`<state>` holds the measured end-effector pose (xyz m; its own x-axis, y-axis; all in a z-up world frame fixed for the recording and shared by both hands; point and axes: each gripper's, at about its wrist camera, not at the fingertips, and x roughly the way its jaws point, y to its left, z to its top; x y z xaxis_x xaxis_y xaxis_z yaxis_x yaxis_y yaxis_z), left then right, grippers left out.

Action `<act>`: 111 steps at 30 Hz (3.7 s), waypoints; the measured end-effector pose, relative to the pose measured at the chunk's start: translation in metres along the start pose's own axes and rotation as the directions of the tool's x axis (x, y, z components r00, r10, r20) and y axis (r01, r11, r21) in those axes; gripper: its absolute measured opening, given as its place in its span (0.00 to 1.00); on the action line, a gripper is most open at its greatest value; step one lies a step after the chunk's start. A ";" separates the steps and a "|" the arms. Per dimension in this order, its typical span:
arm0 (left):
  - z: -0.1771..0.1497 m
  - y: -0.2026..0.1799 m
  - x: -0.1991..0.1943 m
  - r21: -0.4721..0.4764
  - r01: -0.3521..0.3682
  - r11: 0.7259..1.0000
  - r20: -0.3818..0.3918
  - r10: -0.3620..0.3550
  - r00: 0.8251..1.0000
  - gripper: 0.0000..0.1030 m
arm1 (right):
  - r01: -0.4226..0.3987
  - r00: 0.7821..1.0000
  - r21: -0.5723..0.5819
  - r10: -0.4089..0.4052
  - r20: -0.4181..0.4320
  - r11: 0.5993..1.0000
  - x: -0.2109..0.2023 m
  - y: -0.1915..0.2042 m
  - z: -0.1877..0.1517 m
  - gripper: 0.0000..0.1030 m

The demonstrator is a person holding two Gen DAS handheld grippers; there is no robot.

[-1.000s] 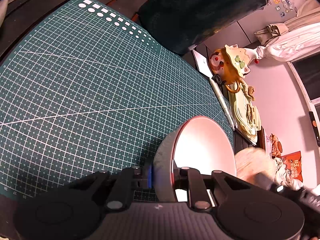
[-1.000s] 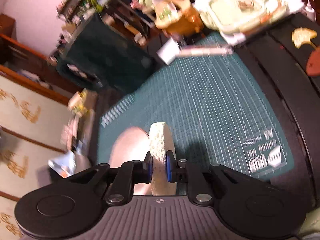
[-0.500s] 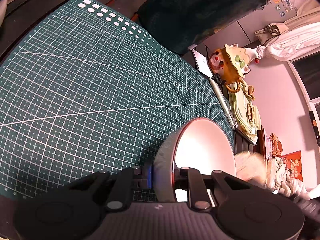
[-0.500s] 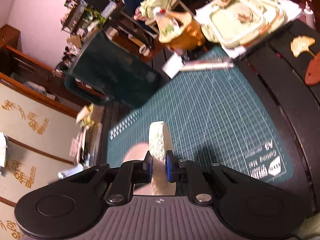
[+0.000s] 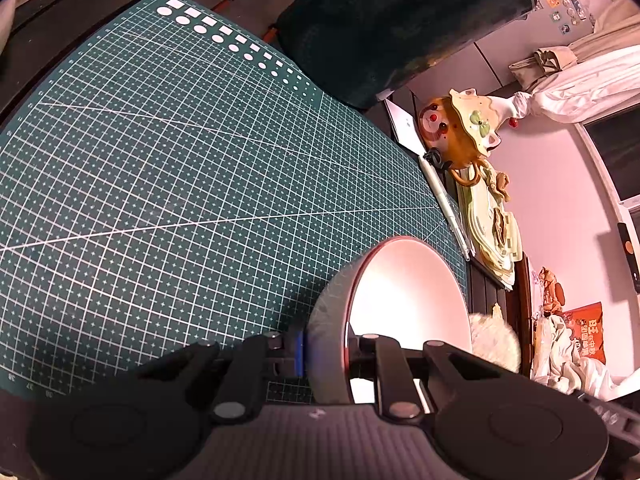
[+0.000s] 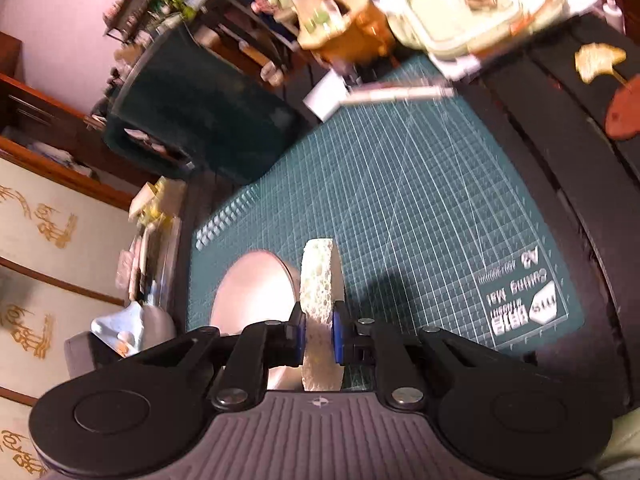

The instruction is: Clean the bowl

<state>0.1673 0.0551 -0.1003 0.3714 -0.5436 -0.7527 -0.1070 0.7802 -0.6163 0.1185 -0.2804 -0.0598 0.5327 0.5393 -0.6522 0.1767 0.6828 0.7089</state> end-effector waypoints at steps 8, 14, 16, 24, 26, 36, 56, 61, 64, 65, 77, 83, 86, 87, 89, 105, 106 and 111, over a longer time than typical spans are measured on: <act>0.000 0.000 0.000 -0.003 0.000 1.000 0.000 0.000 1.000 0.16 | 0.010 1.000 -0.028 -0.011 -0.023 1.000 0.005 0.004 -0.004 0.13; 0.003 -0.003 0.001 0.003 -0.004 1.000 -0.002 0.004 1.000 0.16 | -0.047 0.997 0.032 0.045 0.057 0.998 -0.011 -0.002 0.009 0.12; 0.004 -0.005 0.002 0.001 -0.003 1.000 -0.003 0.003 1.000 0.16 | -0.066 0.995 0.048 0.062 0.078 0.997 -0.016 -0.005 0.011 0.13; 0.005 -0.006 0.002 0.002 -0.004 1.000 -0.001 0.004 1.000 0.16 | 0.003 1.000 0.030 -0.003 -0.001 1.000 0.002 -0.006 0.001 0.13; 0.005 -0.007 0.002 0.003 -0.005 1.000 -0.002 0.005 1.000 0.16 | -0.031 0.999 0.035 0.030 0.043 0.999 -0.008 -0.005 0.007 0.13; 0.005 -0.007 0.003 0.003 -0.004 1.000 0.001 0.004 1.000 0.16 | -0.014 1.000 0.007 0.014 0.008 1.000 0.000 -0.002 0.000 0.13; 0.001 -0.007 0.003 0.001 -0.003 1.000 0.002 0.003 1.000 0.16 | 0.114 0.993 -0.191 -0.117 -0.003 0.975 0.007 0.011 -0.001 0.14; 0.001 -0.006 0.002 0.002 -0.003 1.000 0.001 0.003 1.000 0.16 | 0.225 0.972 -0.359 -0.235 0.016 0.906 0.017 0.022 -0.009 0.15; 0.002 -0.005 0.002 0.005 -0.003 1.000 -0.001 0.003 1.000 0.16 | 0.227 0.972 -0.368 -0.235 0.025 0.902 0.018 0.021 -0.010 0.23; 0.002 -0.004 0.002 0.003 -0.003 1.000 0.000 0.003 1.000 0.16 | 0.228 0.972 -0.371 -0.235 0.028 0.900 0.019 0.021 -0.010 0.25; 0.003 -0.006 0.001 0.004 -0.003 1.000 -0.002 0.003 1.000 0.16 | 0.205 0.979 -0.311 -0.188 0.084 0.928 0.028 0.015 -0.008 0.28; 0.003 -0.006 0.002 0.004 -0.001 1.000 -0.002 0.001 1.000 0.16 | 0.183 0.980 -0.228 -0.159 0.123 0.956 0.026 0.006 -0.002 0.12; 0.003 -0.006 0.002 0.005 -0.002 1.000 -0.002 0.002 1.000 0.16 | 0.144 0.984 -0.167 -0.125 0.124 0.975 0.019 0.003 0.002 0.11; 0.003 -0.006 0.002 0.005 -0.002 1.000 -0.002 0.002 1.000 0.16 | 0.118 0.987 -0.140 -0.100 0.125 0.983 0.014 0.002 0.004 0.11; 0.003 -0.006 0.002 0.007 -0.002 1.000 -0.002 0.002 1.000 0.16 | 0.071 0.989 -0.109 -0.056 0.134 0.992 0.004 0.004 0.006 0.11; 0.005 -0.006 0.002 0.008 0.000 1.000 -0.006 0.000 1.000 0.16 | -0.032 0.995 -0.035 0.035 0.091 0.999 0.002 0.004 0.008 0.11; 0.004 -0.007 0.003 0.008 0.000 1.000 -0.005 0.000 1.000 0.16 | -0.038 0.995 -0.021 0.040 0.088 0.999 0.002 0.002 0.008 0.11; 0.004 -0.010 0.005 0.005 0.001 1.000 -0.003 -0.001 1.000 0.16 | -0.068 0.995 0.053 0.064 0.075 0.996 0.003 -0.008 0.010 0.11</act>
<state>0.1741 0.0464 -0.0967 0.3686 -0.5451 -0.7530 -0.1022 0.7813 -0.6157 0.1267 -0.2892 -0.0647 0.6036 0.5431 -0.5837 0.1835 0.6178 0.7646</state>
